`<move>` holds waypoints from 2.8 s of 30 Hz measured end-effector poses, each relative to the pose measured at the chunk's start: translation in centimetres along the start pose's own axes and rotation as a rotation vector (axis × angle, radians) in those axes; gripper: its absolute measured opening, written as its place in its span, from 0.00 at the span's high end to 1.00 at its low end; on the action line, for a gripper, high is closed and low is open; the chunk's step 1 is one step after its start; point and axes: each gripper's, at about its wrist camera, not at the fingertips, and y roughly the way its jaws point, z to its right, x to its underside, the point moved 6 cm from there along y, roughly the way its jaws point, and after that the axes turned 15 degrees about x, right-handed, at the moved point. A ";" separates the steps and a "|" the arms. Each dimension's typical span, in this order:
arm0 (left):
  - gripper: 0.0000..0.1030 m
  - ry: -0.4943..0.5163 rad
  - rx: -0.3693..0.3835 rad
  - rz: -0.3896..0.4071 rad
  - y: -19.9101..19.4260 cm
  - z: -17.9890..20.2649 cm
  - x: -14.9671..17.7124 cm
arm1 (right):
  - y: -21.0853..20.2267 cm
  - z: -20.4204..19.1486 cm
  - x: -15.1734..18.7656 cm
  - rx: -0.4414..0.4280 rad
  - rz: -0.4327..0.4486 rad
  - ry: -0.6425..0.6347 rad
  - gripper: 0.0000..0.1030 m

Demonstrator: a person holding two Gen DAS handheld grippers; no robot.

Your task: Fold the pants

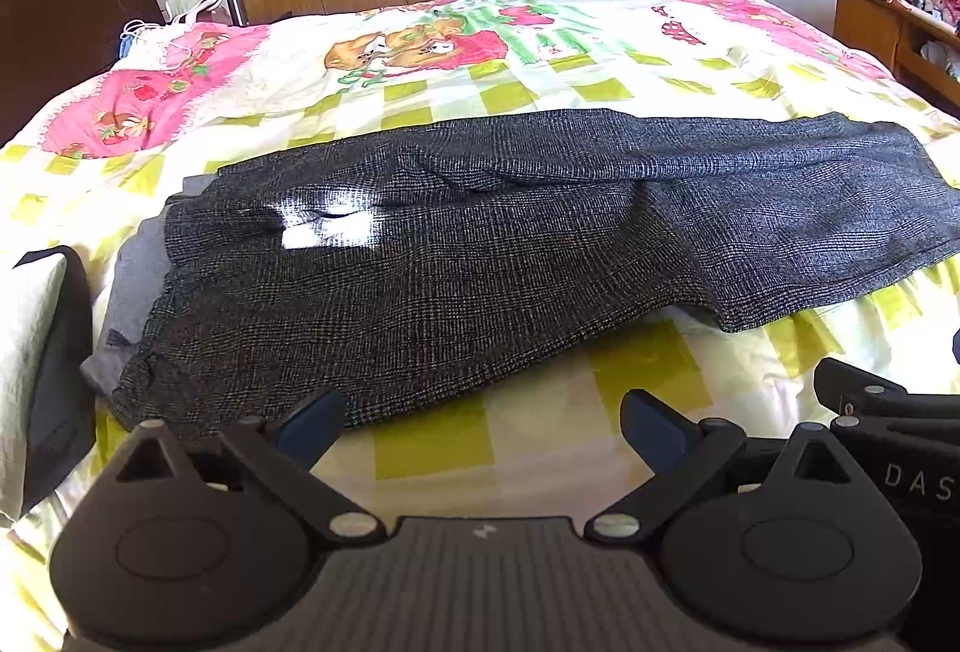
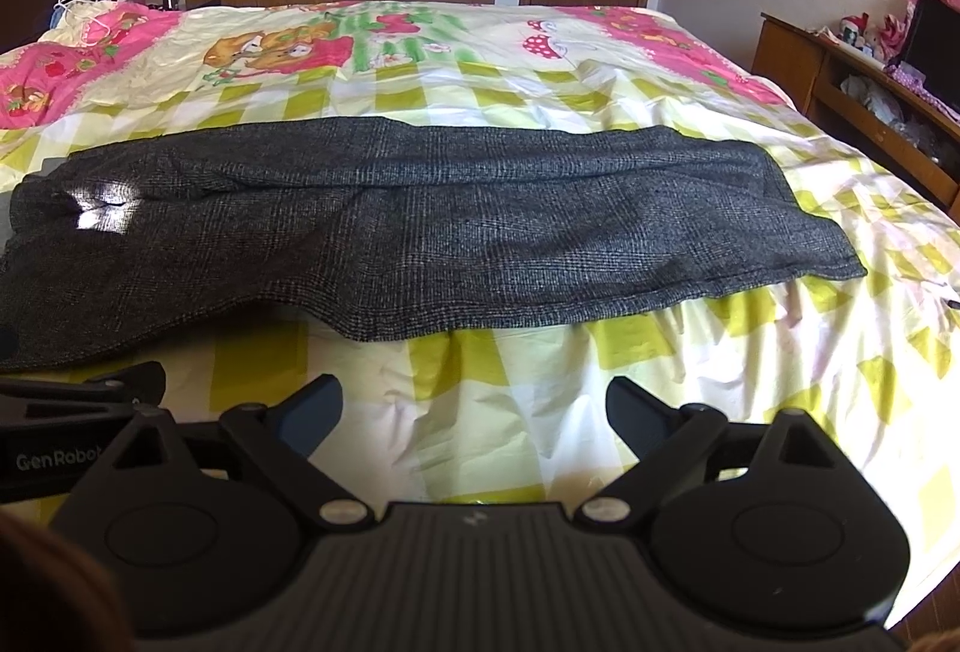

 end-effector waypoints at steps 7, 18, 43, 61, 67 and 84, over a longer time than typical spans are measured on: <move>0.00 0.010 -0.003 0.002 -0.2 -0.3 -0.1 | -0.1 -0.5 -0.3 -0.009 -0.002 -0.012 0.10; 0.00 -0.055 -0.027 0.045 -2.3 -8.2 -2.0 | -2.3 -6.6 -3.6 -0.176 0.096 -0.133 0.11; 0.50 -0.163 -0.104 -0.189 -0.1 -28.9 2.6 | -7.9 -35.5 2.5 -0.706 -0.005 -0.753 0.44; 0.46 0.050 0.038 -0.047 -0.4 -10.5 -3.4 | 3.0 -3.9 -3.9 -0.338 -0.076 -0.144 0.53; 0.44 0.166 0.263 -0.113 5.7 1.4 -4.5 | 9.6 15.5 -0.6 -0.073 -0.233 0.240 0.51; 0.40 0.351 0.364 -0.160 9.6 13.2 -4.4 | 17.5 27.9 -2.2 -0.105 -0.189 0.773 0.97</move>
